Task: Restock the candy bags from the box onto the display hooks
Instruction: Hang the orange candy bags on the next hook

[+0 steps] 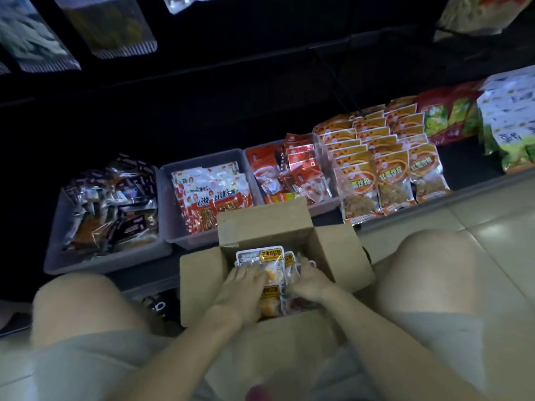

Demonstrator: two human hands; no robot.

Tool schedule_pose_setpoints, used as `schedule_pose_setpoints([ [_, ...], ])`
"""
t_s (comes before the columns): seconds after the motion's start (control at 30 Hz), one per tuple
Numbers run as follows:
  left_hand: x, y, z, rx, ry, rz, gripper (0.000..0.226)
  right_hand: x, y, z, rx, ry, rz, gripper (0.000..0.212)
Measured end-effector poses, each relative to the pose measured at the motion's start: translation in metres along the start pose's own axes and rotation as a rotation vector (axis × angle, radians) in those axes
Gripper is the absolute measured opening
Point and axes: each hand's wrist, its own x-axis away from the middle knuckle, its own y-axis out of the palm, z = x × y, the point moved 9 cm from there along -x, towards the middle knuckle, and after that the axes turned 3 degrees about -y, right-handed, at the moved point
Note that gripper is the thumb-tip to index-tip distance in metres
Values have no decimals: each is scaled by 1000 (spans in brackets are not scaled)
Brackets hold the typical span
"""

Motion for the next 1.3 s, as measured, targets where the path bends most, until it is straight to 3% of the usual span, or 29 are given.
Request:
schedule_pose_setpoints([
  [0.1, -9, 0, -4, 9, -29, 35, 94, -9, 11, 8, -226, 33, -13, 110],
  [0.17, -14, -1, -7, 8, -43, 45, 96, -14, 15, 12, -298, 41, -17, 116],
  [0.5, -31, 3, -26, -14, -104, -30, 115, -29, 12, 15, -403, 41, 43, 66],
  [0.63, -34, 2, -31, -20, -140, -10, 119, -31, 16, 18, -452, 61, 47, 58],
  [0.87, -33, 6, -34, -82, -80, 14, 111, -32, 24, 15, -373, 23, -7, 56],
  [1.07, -34, 13, -32, -92, -18, -1, 90, -20, 38, 6, -177, -32, -171, 85],
  [1.17, -36, 15, -30, -84, -7, -10, 94, -15, 37, 3, -49, -72, -139, 82],
  [1.3, -36, 10, -29, -55, 14, 0, 83, -10, 36, -3, 9, -115, -104, 77],
])
